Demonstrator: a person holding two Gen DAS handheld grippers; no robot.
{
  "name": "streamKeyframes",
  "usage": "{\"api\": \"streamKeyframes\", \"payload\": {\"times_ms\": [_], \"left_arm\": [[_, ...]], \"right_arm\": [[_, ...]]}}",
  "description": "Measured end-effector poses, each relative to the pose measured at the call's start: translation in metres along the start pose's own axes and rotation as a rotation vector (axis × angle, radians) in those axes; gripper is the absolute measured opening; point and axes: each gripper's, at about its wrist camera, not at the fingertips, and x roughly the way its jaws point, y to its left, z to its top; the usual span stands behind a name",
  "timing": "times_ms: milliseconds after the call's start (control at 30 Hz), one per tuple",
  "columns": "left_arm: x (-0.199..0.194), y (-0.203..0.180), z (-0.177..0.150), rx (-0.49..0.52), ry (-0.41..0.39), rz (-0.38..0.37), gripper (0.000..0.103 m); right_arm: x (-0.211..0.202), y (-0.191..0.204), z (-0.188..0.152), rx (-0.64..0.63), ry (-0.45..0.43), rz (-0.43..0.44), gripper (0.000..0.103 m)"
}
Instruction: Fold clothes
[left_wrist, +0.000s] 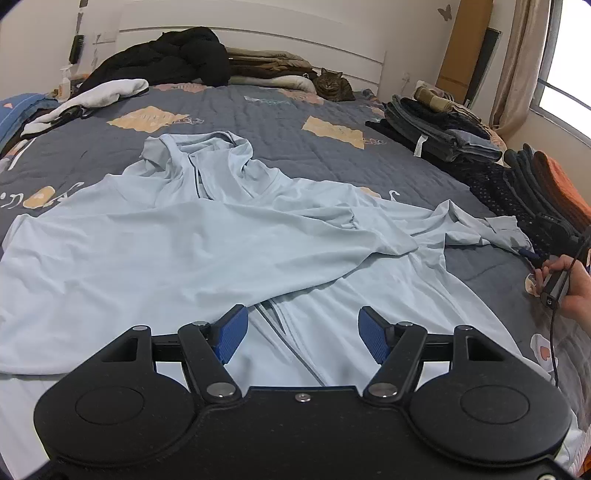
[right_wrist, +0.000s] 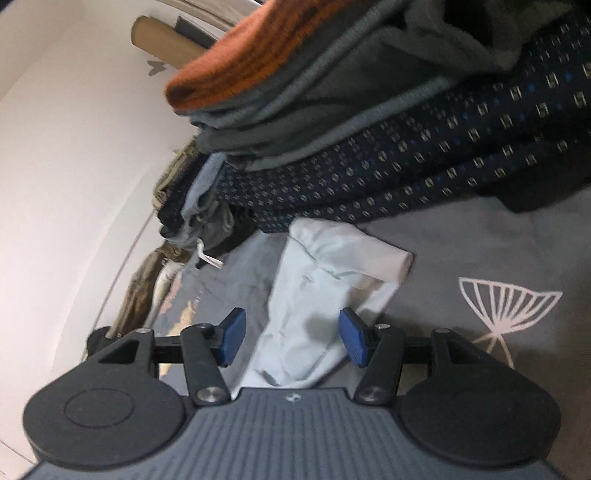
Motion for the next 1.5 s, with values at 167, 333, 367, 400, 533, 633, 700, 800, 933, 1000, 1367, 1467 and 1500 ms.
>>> {"api": "streamKeyframes", "payload": {"times_ms": [167,333,367,400,533,633,700,800,933,1000,1367,1467,1500], "left_arm": [[-0.001,-0.002,-0.002,0.016,-0.001,0.005,0.066],[0.0,-0.003,-0.003,0.025,0.003,0.012,0.066],[0.0,-0.003,-0.002,0.025,0.002,0.013,0.066],[0.0,-0.003,-0.002,0.025,0.002,0.013,0.066],[-0.003,-0.002,-0.001,0.024,-0.004,0.013,0.066],[-0.008,-0.001,0.001,0.02,-0.017,0.012,0.066],[-0.013,0.001,0.003,0.009,-0.029,0.009,0.066],[-0.02,0.004,0.007,-0.011,-0.046,0.001,0.066],[-0.029,0.003,0.011,0.001,-0.071,-0.001,0.066],[-0.034,-0.001,0.013,0.024,-0.085,0.002,0.067],[-0.048,-0.05,-0.006,0.407,-0.147,0.082,0.074],[-0.042,-0.058,-0.02,0.498,-0.139,0.109,0.074],[-0.04,-0.06,-0.025,0.525,-0.138,0.119,0.074]], "right_arm": [[0.008,-0.004,0.003,0.026,-0.026,0.014,0.056],[0.016,-0.006,-0.002,0.02,-0.026,0.001,0.035],[0.017,-0.006,-0.003,0.017,-0.026,-0.005,0.016],[0.017,-0.007,-0.003,0.029,-0.026,-0.006,0.009],[0.008,0.001,0.002,0.069,-0.063,0.031,0.002],[-0.003,0.016,0.01,0.123,-0.078,0.11,0.002],[-0.012,0.03,0.011,0.162,-0.069,0.164,0.002],[-0.025,0.056,0.002,0.203,-0.024,0.232,0.002],[-0.047,0.098,-0.035,0.191,0.08,0.303,0.002],[-0.059,0.113,-0.059,0.187,0.136,0.325,0.002],[-0.117,0.144,-0.218,0.129,0.503,0.305,0.002],[-0.119,0.152,-0.231,0.093,0.567,0.321,0.002],[-0.12,0.154,-0.233,0.084,0.584,0.328,0.002]]}}
